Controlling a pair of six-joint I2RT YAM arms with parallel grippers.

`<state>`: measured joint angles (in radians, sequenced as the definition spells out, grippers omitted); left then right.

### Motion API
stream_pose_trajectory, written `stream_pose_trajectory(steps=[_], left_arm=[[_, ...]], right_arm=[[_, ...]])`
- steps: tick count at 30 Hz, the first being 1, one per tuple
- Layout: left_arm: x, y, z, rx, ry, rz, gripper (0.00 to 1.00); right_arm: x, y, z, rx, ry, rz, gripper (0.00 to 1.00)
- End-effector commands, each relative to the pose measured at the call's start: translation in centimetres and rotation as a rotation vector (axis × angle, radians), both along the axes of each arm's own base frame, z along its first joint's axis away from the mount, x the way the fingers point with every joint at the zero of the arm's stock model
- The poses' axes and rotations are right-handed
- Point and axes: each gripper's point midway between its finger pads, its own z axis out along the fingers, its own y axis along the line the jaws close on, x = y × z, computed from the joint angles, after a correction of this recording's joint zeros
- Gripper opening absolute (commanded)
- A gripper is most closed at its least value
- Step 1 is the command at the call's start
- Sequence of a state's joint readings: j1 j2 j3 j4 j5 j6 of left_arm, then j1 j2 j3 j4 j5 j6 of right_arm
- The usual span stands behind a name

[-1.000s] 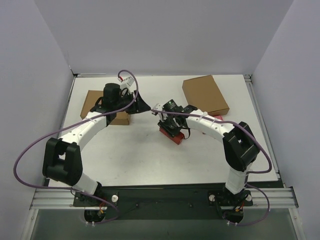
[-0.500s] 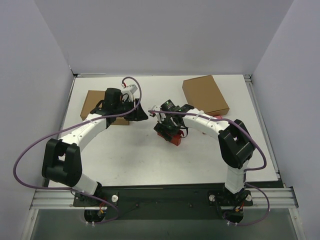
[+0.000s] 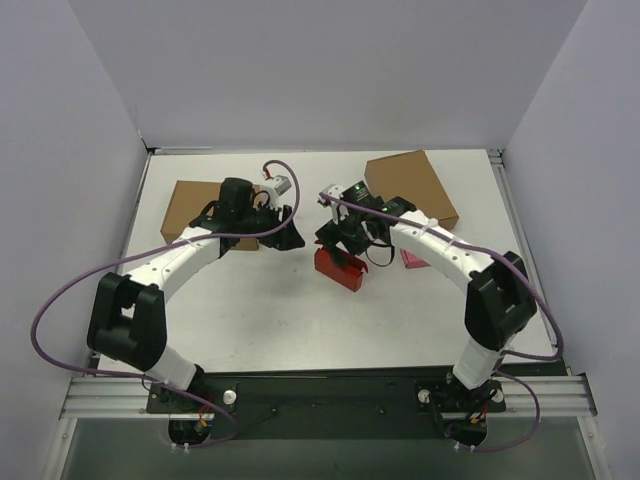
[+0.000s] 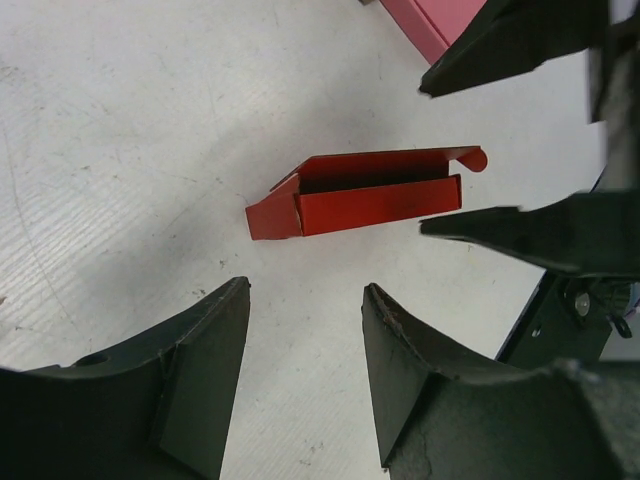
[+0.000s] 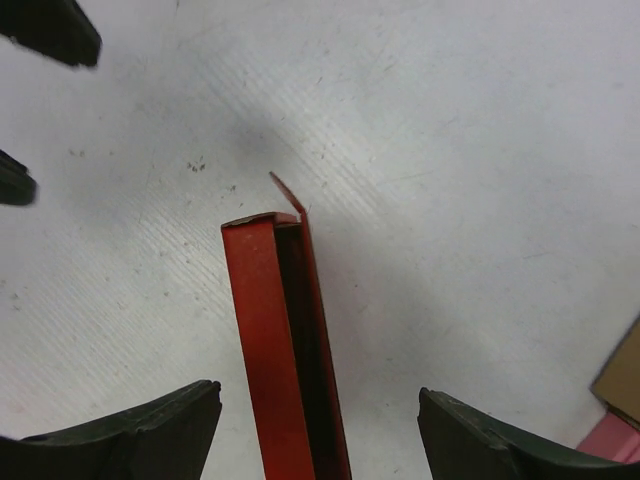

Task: Fold the paper box
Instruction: Close the paper box at the center of the board.

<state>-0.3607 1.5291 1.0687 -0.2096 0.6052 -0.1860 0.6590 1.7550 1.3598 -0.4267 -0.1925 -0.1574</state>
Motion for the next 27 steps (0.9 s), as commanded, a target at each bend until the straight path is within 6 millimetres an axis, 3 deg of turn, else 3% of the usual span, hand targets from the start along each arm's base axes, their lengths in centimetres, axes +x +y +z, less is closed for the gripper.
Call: stream_pose_trajectory(steps=[1,4,8,13,21,27], left_arm=[[0.4,-2.6,1.2,0.018,-0.103,-0.134,0.59],[0.4,-4.1,1.0,0.062,-0.123,-0.173,0.59],[1.5,-4.6,0.1,0.137,-0.15,-0.15,0.55],[2.0,-5.3,0.0,0.144,-0.159,-0.151,0.54],[2.7,-5.6,-1.5,0.169,-0.162,-0.167,0.54],[3.2,-6.1,-1.5,0.167,-0.175,-0.185,0.54]], right_arm=[[-0.8,-1.8,4.2,0.105,0.003,-0.173,0.79],[-2.4,-3.5,3.8,0.129,0.082,-0.327,0.75],[-4.3,-5.6,3.4,0.121,0.143,-0.457,0.68],[-5.6,-6.7,3.2,0.112,0.17,-0.547,0.64],[-4.4,-6.6,2.3,0.07,0.168,-0.557,0.49],[-3.1,-6.1,1.4,0.024,0.161,-0.541,0.39]])
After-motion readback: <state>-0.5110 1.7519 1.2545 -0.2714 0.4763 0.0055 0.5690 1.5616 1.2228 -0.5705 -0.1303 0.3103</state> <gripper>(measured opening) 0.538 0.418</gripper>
